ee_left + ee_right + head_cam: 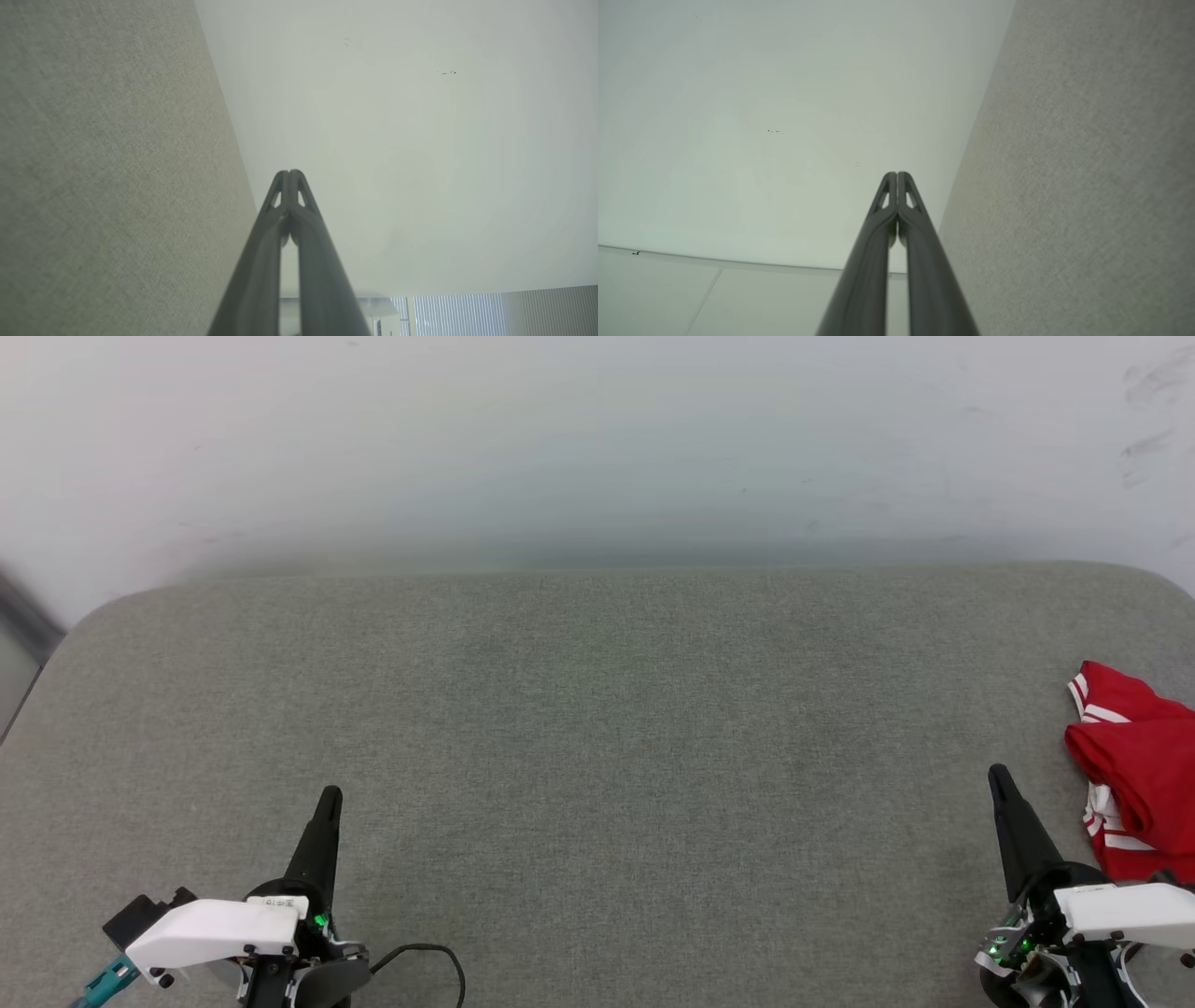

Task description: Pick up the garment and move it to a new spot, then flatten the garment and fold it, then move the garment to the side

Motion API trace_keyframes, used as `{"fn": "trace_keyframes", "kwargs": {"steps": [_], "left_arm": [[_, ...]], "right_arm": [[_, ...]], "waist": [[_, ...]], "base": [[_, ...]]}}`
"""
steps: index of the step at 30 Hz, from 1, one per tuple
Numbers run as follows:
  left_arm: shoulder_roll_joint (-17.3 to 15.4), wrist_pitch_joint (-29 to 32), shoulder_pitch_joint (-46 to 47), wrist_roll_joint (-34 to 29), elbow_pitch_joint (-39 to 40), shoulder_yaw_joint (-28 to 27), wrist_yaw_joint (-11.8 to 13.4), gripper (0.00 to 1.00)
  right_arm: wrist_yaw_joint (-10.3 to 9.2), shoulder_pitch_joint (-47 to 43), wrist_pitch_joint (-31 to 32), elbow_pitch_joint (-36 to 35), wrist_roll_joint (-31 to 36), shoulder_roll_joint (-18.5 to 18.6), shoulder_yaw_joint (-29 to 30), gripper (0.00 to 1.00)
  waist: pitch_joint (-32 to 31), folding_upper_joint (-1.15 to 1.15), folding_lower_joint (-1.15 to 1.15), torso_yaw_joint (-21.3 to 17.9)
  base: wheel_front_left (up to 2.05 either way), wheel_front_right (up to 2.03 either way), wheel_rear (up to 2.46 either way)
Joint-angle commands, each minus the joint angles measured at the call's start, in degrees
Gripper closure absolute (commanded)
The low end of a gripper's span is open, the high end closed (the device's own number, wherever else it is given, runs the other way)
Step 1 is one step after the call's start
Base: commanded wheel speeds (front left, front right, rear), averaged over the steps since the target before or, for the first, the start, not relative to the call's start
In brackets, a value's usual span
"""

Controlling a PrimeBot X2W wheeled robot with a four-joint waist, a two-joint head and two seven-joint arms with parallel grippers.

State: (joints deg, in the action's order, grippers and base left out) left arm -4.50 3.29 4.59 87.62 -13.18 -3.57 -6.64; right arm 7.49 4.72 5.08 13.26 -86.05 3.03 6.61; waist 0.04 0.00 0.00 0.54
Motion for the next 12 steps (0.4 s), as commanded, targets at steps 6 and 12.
{"fn": "trace_keyframes", "kwargs": {"steps": [6,12], "left_arm": [[0.16,0.95,1.36,3.33,-0.45,-0.59,-0.69,1.00],[0.25,1.60,1.80,5.73,-0.77,-1.02,-0.89,1.00]], "right_arm": [[0.00,1.50,0.86,0.46,-3.41,-0.21,-0.07,1.00],[0.00,1.83,1.45,0.77,-5.73,-0.24,-0.09,1.00]], "waist": [[0.06,0.00,0.00,-0.24],[0.11,0.00,0.00,-0.45]], "base": [[0.00,0.00,0.00],[0.00,0.00,0.00]]}}
